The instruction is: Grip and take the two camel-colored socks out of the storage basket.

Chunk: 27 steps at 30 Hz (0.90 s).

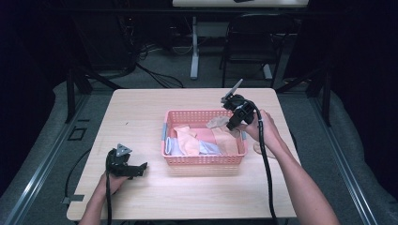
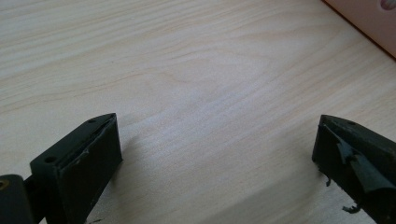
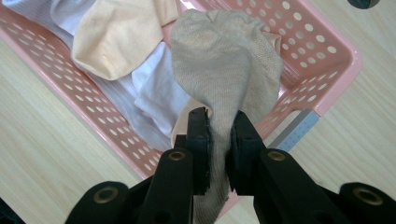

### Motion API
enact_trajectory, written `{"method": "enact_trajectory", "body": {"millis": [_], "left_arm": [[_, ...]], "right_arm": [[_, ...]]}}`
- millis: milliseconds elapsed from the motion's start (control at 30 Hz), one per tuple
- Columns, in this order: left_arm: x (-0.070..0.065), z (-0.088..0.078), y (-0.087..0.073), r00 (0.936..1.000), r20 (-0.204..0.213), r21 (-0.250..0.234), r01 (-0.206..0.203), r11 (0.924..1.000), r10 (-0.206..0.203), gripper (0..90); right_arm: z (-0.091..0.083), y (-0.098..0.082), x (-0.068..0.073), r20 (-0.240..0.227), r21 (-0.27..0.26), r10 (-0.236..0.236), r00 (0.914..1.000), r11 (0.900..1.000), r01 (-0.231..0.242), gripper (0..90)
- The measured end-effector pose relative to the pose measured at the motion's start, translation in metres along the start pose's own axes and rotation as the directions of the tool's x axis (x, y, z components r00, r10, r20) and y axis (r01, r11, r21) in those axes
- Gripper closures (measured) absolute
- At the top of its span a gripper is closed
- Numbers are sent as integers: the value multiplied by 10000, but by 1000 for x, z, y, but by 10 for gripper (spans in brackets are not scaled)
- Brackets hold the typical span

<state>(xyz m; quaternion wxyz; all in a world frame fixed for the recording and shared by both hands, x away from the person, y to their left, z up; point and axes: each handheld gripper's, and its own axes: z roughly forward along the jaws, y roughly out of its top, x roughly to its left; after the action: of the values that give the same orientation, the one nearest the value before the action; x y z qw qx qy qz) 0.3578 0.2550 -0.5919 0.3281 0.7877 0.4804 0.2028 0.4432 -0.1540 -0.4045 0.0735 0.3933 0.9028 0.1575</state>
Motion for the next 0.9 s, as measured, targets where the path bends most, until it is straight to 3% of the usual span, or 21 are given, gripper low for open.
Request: {"method": "enact_trajectory", "body": {"millis": [500,900], "left_arm": [[0,0,0,10000,-6,-2,-3,10000,3,11],[0,0,0,10000,-5,-11,-11,10000,11,11]], "right_arm": [[-39,-10,-19,23,-671,340,9994,9972,-338,806],[-64,-41,-46,348,-918,1025,9941,9908,-989,806]]}}
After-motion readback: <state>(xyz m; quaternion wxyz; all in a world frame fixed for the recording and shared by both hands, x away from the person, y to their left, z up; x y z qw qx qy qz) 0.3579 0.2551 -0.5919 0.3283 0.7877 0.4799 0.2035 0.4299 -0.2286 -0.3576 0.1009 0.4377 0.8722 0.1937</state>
